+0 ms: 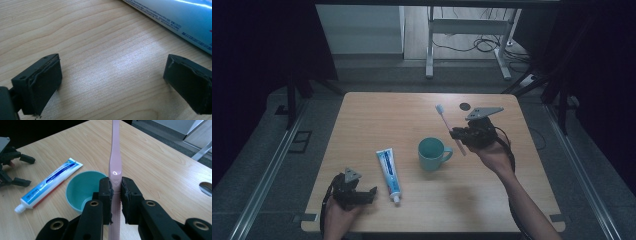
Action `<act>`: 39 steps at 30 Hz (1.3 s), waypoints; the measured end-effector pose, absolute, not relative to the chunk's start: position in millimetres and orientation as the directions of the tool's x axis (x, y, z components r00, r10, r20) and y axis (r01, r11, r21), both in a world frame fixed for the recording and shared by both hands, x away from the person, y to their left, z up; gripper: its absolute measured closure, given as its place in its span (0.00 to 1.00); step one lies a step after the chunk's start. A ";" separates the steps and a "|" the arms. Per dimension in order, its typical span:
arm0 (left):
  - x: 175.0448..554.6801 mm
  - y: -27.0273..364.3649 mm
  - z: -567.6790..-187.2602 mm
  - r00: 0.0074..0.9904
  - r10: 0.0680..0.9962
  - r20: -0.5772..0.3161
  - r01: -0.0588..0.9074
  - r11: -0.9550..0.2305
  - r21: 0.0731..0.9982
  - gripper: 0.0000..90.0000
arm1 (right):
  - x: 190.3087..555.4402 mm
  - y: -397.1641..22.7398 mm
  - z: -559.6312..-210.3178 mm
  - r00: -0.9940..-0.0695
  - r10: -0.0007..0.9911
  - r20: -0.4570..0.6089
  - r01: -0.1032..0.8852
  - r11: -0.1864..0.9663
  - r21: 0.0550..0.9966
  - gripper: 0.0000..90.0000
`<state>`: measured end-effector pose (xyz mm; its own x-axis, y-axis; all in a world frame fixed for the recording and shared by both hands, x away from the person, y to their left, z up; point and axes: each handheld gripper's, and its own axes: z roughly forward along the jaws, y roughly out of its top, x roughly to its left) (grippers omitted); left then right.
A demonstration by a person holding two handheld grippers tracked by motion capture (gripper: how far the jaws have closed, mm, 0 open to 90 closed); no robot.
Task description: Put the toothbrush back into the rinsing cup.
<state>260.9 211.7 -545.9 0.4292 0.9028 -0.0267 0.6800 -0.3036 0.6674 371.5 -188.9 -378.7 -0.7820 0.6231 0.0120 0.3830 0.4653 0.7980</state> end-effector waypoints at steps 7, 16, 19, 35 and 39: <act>260.9 211.7 -545.9 0.429 0.903 -0.026 0.680 -0.304 0.668 0.02 | 375.7 -176.5 -379.2 -0.787 0.617 0.022 0.372 0.446 0.814 0.87; 260.9 211.5 -546.0 0.427 0.904 -0.029 0.680 -0.300 0.669 0.02 | 380.2 -157.9 -379.7 -0.798 0.603 0.025 0.352 0.431 0.831 0.87; 260.9 211.4 -546.0 0.427 0.904 -0.028 0.680 -0.300 0.669 0.02 | 381.4 -152.0 -380.0 -0.802 0.597 0.024 0.344 0.429 0.835 0.87; 260.7 211.3 -545.9 0.430 0.902 -0.028 0.680 -0.304 0.667 0.02 | 387.4 -124.7 -396.9 -0.813 0.582 0.027 0.334 0.427 0.840 0.87; 260.7 211.3 -545.9 0.431 0.902 -0.029 0.680 -0.303 0.667 0.02 | 389.4 -122.4 -406.1 -0.812 0.583 0.030 0.341 0.432 0.835 0.87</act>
<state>260.7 211.3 -545.9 0.4310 0.9019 -0.0293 0.6801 -0.3033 0.6675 389.4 -122.4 -406.1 -0.8119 0.5830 0.0298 0.3408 0.4318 0.8351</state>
